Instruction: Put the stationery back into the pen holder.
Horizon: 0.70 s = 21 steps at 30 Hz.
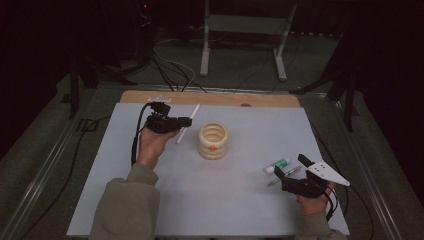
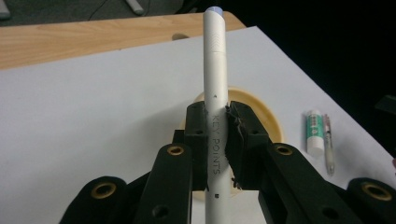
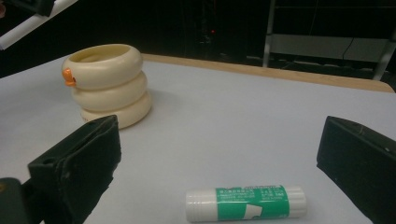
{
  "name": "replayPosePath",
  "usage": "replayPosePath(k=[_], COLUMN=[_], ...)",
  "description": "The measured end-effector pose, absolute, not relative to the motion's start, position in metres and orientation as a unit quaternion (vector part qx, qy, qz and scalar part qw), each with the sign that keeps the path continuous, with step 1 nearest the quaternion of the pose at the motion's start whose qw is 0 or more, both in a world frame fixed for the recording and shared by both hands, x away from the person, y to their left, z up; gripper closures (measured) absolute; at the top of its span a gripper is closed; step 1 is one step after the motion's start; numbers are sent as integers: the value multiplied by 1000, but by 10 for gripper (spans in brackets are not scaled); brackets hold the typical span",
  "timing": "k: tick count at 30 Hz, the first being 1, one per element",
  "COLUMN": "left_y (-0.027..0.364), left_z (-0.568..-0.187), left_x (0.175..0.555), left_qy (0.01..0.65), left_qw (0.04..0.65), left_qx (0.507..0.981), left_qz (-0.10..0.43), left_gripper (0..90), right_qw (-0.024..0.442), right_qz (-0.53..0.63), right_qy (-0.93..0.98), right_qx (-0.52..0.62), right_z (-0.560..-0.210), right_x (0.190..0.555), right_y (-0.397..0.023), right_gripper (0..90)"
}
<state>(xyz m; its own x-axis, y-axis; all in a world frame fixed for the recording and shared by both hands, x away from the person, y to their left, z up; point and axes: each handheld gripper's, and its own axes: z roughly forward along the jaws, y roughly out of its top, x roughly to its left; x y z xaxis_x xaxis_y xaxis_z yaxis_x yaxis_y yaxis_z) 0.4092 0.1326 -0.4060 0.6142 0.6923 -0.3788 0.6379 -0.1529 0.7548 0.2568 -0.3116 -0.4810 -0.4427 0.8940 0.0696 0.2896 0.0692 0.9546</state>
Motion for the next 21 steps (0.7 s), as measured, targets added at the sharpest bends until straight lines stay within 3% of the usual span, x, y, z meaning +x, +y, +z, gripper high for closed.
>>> replayPosePath(k=[21], left_y=[115], left_z=[-394], left_x=[414], left_qy=[421], left_qw=[502], left_qx=[755], left_qz=[31], left_gripper=[793], right_qw=[290], right_qz=[520], right_qy=[672], right_qx=[440], right_z=[-481], right_x=[257], right_y=[-311], right_gripper=[3])
